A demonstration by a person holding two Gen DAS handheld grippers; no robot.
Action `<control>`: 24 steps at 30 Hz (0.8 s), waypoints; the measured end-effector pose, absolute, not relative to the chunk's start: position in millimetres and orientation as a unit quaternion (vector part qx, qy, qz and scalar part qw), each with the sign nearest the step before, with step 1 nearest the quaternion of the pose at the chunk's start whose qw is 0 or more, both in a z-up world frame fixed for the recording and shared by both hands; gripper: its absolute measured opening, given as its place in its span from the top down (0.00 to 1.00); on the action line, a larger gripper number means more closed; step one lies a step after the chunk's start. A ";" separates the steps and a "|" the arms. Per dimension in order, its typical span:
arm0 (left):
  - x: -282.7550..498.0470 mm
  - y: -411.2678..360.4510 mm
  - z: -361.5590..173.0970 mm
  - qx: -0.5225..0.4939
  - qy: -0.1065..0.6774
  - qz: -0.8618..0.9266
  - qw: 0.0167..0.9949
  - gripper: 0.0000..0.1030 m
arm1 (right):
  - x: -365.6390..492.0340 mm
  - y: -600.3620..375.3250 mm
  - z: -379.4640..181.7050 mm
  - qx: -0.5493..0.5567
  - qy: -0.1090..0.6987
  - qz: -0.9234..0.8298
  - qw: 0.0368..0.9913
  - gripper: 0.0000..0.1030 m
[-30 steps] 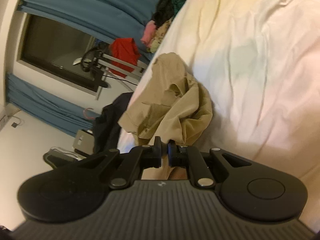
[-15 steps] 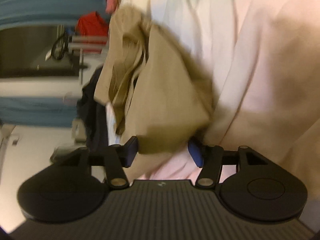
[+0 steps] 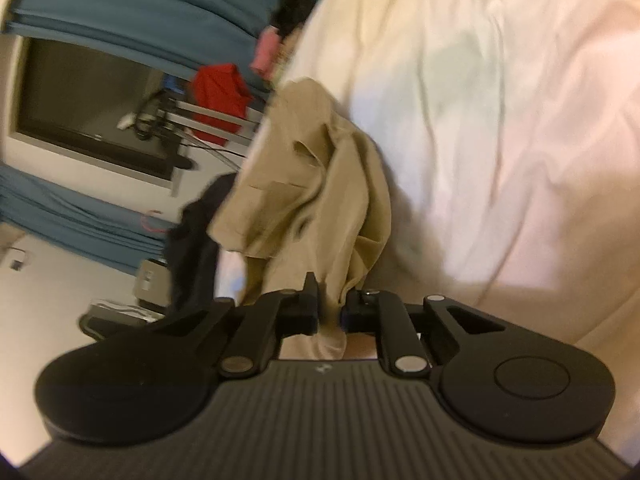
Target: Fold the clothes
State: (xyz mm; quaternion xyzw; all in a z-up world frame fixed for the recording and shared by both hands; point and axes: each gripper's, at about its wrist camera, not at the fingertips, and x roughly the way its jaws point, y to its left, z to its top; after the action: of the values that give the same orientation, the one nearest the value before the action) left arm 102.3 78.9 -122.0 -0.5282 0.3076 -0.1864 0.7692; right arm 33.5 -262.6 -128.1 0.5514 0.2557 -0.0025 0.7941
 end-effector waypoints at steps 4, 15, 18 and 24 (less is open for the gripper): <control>86.5 77.3 -84.4 -0.466 0.280 -0.201 0.815 0.98 | 22.9 -259.6 -105.1 0.549 0.234 0.015 0.802 0.88; -53.2 100.0 -21.2 -0.450 0.280 -0.207 0.823 0.98 | -81.3 -232.7 -47.6 0.525 0.242 0.059 0.814 0.88; -100.0 106.1 -13.5 -0.466 0.288 -0.201 0.812 0.98 | -117.2 -228.8 -38.0 0.525 0.252 0.070 0.810 0.88; -117.7 111.5 3.6 -0.534 0.297 -0.193 0.768 0.97 | -136.5 -234.1 -24.3 0.550 0.253 0.061 0.794 0.88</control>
State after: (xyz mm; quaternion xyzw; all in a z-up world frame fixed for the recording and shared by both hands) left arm -117.7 111.5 3.6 -0.5337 0.2970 -0.1930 0.7679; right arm -136.5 -234.1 -24.3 0.5500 0.2532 0.0612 0.7935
